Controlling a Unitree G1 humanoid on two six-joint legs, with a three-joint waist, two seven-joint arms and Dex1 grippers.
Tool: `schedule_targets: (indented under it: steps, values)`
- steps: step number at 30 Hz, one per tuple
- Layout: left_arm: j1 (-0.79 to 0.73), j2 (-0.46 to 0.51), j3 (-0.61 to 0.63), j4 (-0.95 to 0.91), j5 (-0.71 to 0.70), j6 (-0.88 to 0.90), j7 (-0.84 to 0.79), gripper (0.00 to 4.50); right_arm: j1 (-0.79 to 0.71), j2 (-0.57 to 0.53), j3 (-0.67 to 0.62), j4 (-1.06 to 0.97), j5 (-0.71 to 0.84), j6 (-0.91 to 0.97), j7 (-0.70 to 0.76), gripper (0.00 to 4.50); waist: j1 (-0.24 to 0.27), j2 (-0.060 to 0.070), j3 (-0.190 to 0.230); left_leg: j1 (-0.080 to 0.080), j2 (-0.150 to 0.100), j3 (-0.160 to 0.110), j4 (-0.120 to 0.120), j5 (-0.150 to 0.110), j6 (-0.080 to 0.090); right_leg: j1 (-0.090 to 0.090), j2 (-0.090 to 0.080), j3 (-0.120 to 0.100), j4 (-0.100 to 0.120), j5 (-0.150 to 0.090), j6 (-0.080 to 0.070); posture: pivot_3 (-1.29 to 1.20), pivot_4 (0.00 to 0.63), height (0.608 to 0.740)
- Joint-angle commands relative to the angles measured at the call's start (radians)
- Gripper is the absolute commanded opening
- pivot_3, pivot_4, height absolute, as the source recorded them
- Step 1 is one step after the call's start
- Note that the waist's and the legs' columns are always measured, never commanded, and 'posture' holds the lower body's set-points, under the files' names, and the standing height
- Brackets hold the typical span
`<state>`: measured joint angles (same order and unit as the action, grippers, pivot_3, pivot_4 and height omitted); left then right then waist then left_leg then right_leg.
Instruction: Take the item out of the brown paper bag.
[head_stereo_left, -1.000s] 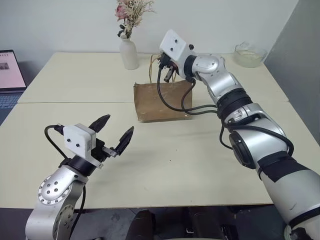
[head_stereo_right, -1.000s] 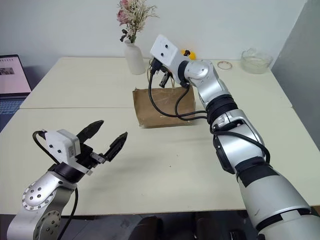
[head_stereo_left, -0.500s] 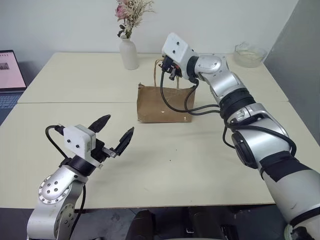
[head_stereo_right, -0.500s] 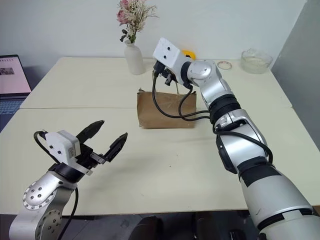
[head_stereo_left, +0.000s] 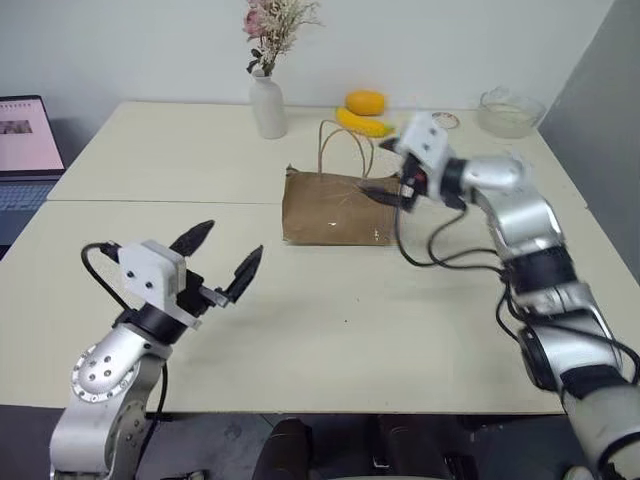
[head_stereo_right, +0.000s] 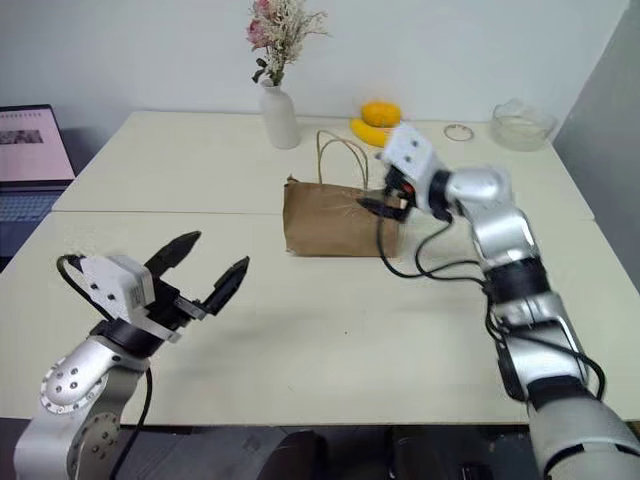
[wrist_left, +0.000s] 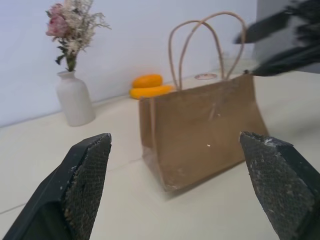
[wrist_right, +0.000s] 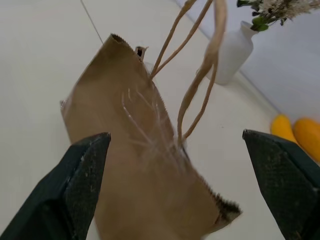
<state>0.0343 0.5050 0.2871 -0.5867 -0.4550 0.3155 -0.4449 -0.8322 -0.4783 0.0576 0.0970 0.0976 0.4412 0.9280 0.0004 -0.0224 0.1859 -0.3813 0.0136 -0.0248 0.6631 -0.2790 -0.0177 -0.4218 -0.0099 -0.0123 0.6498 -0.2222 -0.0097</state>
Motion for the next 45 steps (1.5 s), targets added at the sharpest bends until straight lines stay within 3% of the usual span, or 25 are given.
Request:
schedule_targets:
  steps: [1, 4, 8, 12, 16, 20, 26, 34, 40, 45]
  values:
    - [-0.099, 0.033, 0.008, 0.052, -0.008, 0.019, -0.006, 4.28, 0.184, -0.057, -0.081, -0.294, 0.082, 0.094, -0.017, 4.44, 0.002, 0.000, 0.000, 0.000, 0.000, -0.001, 0.000, 0.000, 0.000, 0.000, 0.000, -0.001, 0.000, -0.001, 0.002, 0.00, 0.150, 0.740]
    - [-0.207, 0.060, -0.013, 0.164, 0.025, -0.003, -0.036, 3.68, 0.360, -0.035, -0.090, -0.491, 0.131, 0.143, -0.079, 4.50, 0.000, -0.001, 0.000, 0.002, 0.000, 0.000, 0.000, 0.000, 0.000, 0.002, 0.001, -0.001, 0.000, -0.002, 0.004, 0.00, 0.150, 0.740]
    - [-0.412, 0.100, -0.075, 0.391, 0.093, -0.058, -0.099, 2.42, 0.572, 0.113, -0.083, -0.714, 0.203, 0.161, -0.229, 4.50, -0.009, -0.001, 0.000, 0.003, 0.000, 0.001, 0.001, 0.000, 0.000, 0.001, 0.005, 0.001, 0.003, -0.002, 0.004, 0.00, 0.150, 0.740]
    - [-0.666, 0.104, -0.146, 0.743, 0.178, -0.181, -0.179, 1.13, 0.731, 0.185, -0.042, -0.847, 0.262, 0.187, -0.296, 4.50, -0.004, -0.001, -0.001, 0.004, -0.001, 0.002, 0.002, 0.000, -0.001, 0.000, 0.009, 0.000, 0.007, -0.002, 0.004, 0.00, 0.150, 0.740]
    - [-0.939, 0.090, -0.227, 1.193, 0.298, -0.356, -0.246, 0.06, 0.772, 0.184, -0.037, -0.899, 0.293, 0.188, -0.334, 4.50, -0.003, -0.002, -0.001, 0.004, -0.003, 0.002, 0.003, 0.001, -0.001, 0.001, 0.009, -0.001, 0.007, -0.002, 0.004, 0.00, 0.150, 0.740]
    - [-1.174, 0.044, -0.291, 1.616, 0.404, -0.549, -0.287, 0.06, 0.764, 0.183, -0.065, -0.920, 0.350, 0.207, -0.371, 4.50, -0.004, -0.005, -0.002, 0.003, -0.005, 0.005, 0.003, 0.000, -0.001, 0.000, 0.009, -0.002, 0.005, -0.002, 0.004, 0.00, 0.150, 0.740]
    - [-1.306, -0.015, -0.377, 1.856, 0.540, -0.630, -0.359, 0.06, 0.779, 0.141, -0.088, -0.959, 0.408, 0.241, -0.417, 4.50, -0.006, -0.005, -0.002, -0.002, -0.004, 0.005, 0.001, 0.000, 0.000, -0.001, 0.009, -0.001, -0.001, -0.002, 0.004, 0.00, 0.150, 0.740]
    - [-1.320, -0.025, -0.367, 1.892, 0.561, -0.625, -0.513, 0.06, 0.825, 0.105, -0.081, -0.993, 0.474, 0.278, -0.463, 4.50, -0.006, -0.005, -0.002, -0.002, -0.002, 0.005, 0.001, 0.000, 0.000, 0.000, 0.009, -0.002, -0.001, -0.002, 0.005, 0.00, 0.150, 0.740]
    - [-1.289, -0.026, -0.339, 1.841, 0.515, -0.633, -0.739, 0.06, 0.860, 0.023, -0.084, -1.006, 0.501, 0.283, -0.432, 4.50, -0.004, -0.005, -0.002, -0.002, -0.003, 0.005, 0.002, 0.000, 0.000, 0.001, 0.009, -0.001, -0.001, -0.002, 0.005, 0.00, 0.150, 0.740]
    - [-1.189, 0.000, -0.328, 1.648, 0.418, -0.570, -1.019, 0.06, 0.881, -0.066, -0.138, -0.991, 0.530, 0.270, -0.382, 4.50, -0.002, -0.006, -0.002, -0.002, -0.002, 0.005, 0.002, 0.000, 0.000, 0.001, 0.008, -0.001, -0.002, -0.002, 0.005, 0.00, 0.150, 0.740]
